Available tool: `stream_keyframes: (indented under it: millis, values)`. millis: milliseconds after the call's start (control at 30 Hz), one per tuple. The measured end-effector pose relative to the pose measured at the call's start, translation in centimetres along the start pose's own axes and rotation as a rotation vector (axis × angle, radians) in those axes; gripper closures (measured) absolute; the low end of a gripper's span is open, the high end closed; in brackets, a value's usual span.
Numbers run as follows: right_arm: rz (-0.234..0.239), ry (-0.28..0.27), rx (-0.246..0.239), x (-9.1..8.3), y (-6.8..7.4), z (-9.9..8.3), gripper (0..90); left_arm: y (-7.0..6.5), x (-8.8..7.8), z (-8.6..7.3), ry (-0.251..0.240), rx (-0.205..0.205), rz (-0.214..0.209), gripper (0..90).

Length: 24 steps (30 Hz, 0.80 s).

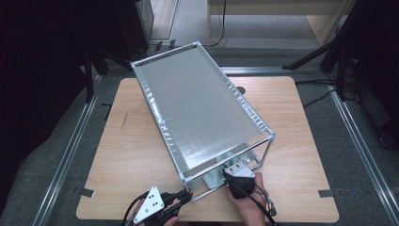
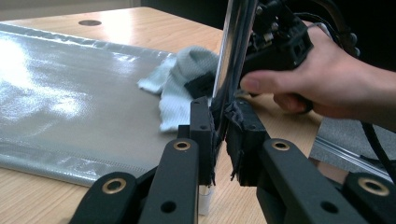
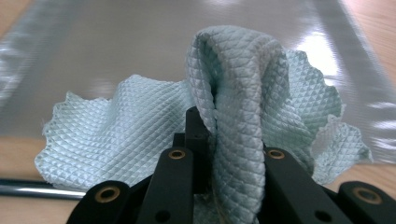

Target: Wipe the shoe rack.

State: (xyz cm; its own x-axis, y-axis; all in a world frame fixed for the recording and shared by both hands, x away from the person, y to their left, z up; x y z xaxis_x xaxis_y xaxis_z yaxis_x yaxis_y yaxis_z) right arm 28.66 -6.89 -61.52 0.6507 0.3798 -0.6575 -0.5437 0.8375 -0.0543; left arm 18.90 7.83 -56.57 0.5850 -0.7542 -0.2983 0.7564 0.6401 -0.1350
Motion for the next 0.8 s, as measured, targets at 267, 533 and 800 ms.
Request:
stream_keyframes:
  millis: [267,533,800]
  values:
    - [0.158,-0.017,-0.061,0.1,5.9,0.3,80.1,0.0,0.0,0.0,-0.002,-0.001,-0.003,80.8]
    - [0.153,-0.016,-0.083,0.1,5.4,0.2,79.7,0.0,0.0,0.0,0.0,-0.011,-0.007,80.6]
    - [0.04,0.0,-0.019,-0.4,-0.2,0.0,79.7,0.0,0.0,0.0,0.001,-0.012,-0.01,80.6]
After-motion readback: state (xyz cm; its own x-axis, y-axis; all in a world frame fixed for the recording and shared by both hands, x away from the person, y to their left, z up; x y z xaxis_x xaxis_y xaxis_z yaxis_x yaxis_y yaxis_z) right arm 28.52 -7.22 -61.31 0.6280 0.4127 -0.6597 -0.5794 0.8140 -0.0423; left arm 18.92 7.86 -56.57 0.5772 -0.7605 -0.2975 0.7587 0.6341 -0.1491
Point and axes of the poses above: each handheld gripper's, and its own axes: x roughly forward along the jaws, z roughly out of its top, y roughly to its left, the point moved 10 cm from there along x, roughly forward along the jaws, and after that the axes turned 1 degree about z, right-handed, at the moved point
